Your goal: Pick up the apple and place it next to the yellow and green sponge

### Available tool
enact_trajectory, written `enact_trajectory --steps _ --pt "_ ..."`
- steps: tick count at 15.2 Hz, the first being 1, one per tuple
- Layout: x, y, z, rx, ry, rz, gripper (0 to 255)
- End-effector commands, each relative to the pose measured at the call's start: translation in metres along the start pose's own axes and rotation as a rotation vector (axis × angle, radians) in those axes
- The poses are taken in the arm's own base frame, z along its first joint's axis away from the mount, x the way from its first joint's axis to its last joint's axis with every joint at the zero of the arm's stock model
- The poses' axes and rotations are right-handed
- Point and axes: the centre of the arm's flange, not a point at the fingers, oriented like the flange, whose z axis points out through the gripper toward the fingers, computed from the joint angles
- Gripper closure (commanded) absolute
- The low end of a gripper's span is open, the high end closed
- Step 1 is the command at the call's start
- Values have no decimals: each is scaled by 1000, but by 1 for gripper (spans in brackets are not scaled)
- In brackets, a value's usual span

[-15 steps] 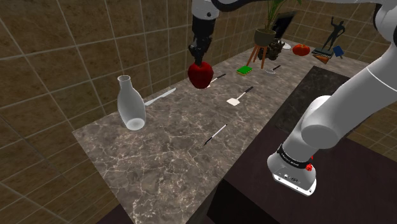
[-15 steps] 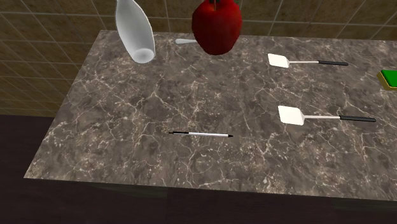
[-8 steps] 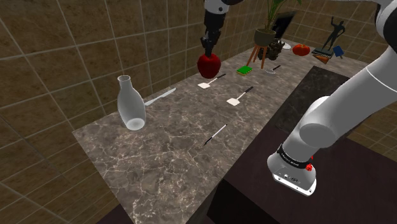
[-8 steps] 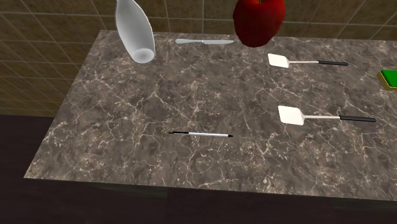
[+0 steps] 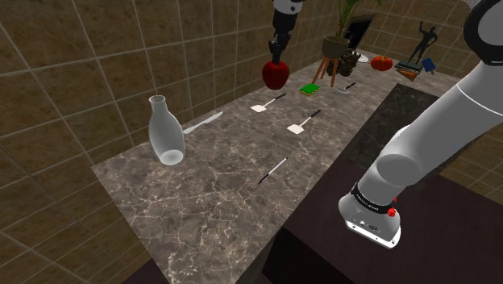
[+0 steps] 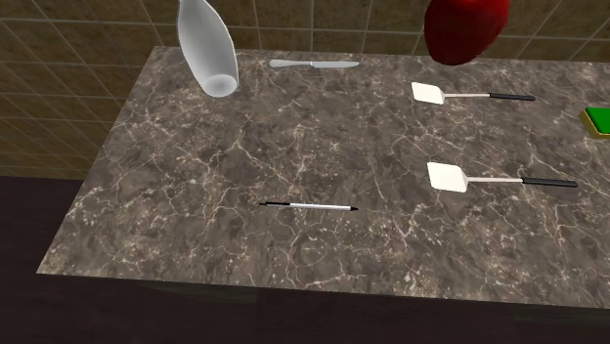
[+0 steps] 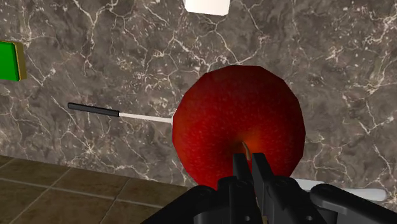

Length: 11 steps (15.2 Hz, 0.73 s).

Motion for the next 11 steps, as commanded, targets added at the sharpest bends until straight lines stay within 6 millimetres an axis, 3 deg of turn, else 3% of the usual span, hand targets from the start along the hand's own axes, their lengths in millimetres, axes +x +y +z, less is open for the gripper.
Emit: enact_trajectory --steps 1,11 --pt "3 26 1 0 1 -1 255" --pt "12 157 10 0 1 -1 255"
